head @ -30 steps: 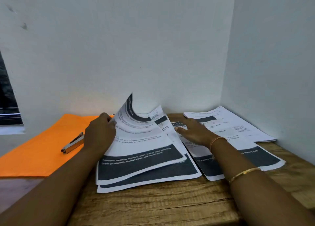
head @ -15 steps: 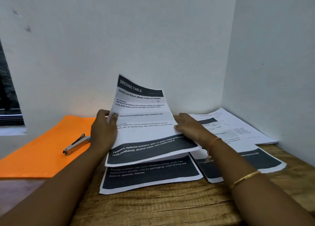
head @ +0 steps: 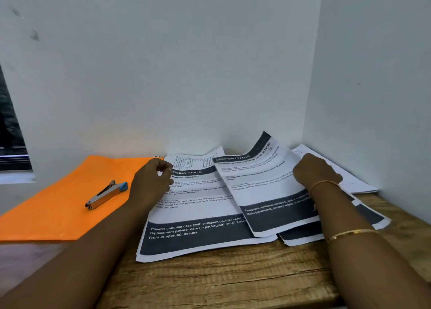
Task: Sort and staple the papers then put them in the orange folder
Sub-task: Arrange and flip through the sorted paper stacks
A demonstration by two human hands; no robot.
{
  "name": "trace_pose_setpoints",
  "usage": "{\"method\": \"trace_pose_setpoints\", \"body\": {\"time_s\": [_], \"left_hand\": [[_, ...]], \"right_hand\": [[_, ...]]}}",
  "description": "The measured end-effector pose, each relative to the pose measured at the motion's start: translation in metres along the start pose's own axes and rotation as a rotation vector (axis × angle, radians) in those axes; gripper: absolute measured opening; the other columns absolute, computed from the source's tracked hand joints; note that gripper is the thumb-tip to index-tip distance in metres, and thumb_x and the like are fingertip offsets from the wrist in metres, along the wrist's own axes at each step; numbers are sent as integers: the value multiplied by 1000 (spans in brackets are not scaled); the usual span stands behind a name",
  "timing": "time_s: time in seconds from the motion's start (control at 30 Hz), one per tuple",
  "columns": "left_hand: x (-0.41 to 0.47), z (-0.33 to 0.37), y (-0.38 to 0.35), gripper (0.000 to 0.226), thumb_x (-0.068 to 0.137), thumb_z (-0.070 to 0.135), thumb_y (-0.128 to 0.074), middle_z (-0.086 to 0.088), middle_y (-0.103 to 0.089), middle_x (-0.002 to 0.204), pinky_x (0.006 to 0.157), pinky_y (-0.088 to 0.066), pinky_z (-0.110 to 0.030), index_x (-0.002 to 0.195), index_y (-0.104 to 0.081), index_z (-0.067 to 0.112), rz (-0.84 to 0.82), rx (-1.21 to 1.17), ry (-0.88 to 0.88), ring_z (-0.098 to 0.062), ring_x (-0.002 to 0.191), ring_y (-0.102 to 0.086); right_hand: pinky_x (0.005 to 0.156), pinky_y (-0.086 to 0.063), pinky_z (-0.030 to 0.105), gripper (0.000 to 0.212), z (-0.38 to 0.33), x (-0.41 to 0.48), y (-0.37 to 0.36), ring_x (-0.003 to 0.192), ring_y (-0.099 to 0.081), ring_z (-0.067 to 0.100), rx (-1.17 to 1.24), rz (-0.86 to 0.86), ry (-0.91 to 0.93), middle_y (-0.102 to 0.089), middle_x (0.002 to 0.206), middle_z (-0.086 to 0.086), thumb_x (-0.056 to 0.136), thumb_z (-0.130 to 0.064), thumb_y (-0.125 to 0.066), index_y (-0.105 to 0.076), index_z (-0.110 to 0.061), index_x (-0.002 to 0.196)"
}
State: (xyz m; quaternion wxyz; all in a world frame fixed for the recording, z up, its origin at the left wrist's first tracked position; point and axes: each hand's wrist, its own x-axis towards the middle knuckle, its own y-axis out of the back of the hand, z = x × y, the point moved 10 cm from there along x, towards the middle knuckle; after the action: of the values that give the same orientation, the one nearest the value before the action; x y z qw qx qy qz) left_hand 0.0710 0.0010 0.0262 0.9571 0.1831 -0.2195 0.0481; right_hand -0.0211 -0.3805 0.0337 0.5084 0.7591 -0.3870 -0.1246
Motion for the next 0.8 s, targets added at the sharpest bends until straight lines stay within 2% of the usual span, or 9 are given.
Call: {"method": "trace_pose_setpoints", "body": {"time_s": [0.07, 0.13, 0.23, 0.37, 0.53, 0.7, 0.8], "left_hand": [[1, -1, 2, 12, 93, 13, -54, 1, -61, 100, 84, -53, -44, 85, -58, 21, 11, 53, -1, -23, 86, -65], [2, -2, 3, 8, 92, 15, -54, 2, -62, 100, 89, -49, -39, 89, -60, 18, 15, 117, -2, -21, 95, -61], [3, -3, 0, 9, 93, 16, -54, 1, -61, 102, 84, -38, -28, 94, -62, 12, 7, 183, 8, -14, 97, -52], [4, -8, -3, 14, 93, 18, -55, -4, -62, 109, 82, -36, -27, 99, -62, 9, -19, 236, 42, -19, 103, -53], [5, -13, -1, 15, 93, 19, -54, -8, -63, 106, 74, -36, -29, 100, -62, 8, -15, 310, 64, -17, 88, -49], [6, -19, -1, 9, 87, 15, -62, -9, -62, 101, 67, -37, -29, 94, -58, 11, -53, 371, 108, -20, 84, -50], [5, -24, -5, 22, 81, 14, -70, -7, -57, 101, 57, -35, -24, 100, -58, 11, -123, 419, 143, -18, 84, -48]], "right_hand": [[105, -26, 44, 35, 13, 2, 0, 125, -43, 34, -48, 22, -57, -50, 133, 12, 92, -17, -42, -53, -14, 125], [107, -23, 45, 37, 25, 3, -4, 128, -39, 34, -76, 6, -106, -48, 136, 13, 92, -18, -42, -52, -15, 128], [110, -19, 47, 42, 37, 3, -10, 133, -33, 33, -108, -30, -169, -41, 142, 12, 92, -22, -42, -47, -17, 134], [109, -20, 47, 39, 41, 6, -5, 128, -37, 32, -137, 16, -180, -47, 135, 12, 91, -22, -41, -52, -18, 128], [111, -18, 46, 39, 48, 7, -5, 128, -38, 32, -134, 9, -210, -46, 136, 12, 91, -24, -43, -51, -16, 128], [112, -16, 46, 44, 51, 6, -8, 131, -36, 32, -115, -10, -232, -42, 140, 13, 91, -26, -45, -45, -16, 134], [111, -17, 48, 50, 54, 5, -10, 132, -34, 33, -108, -25, -243, -38, 142, 14, 91, -30, -46, -36, -15, 139]]}}
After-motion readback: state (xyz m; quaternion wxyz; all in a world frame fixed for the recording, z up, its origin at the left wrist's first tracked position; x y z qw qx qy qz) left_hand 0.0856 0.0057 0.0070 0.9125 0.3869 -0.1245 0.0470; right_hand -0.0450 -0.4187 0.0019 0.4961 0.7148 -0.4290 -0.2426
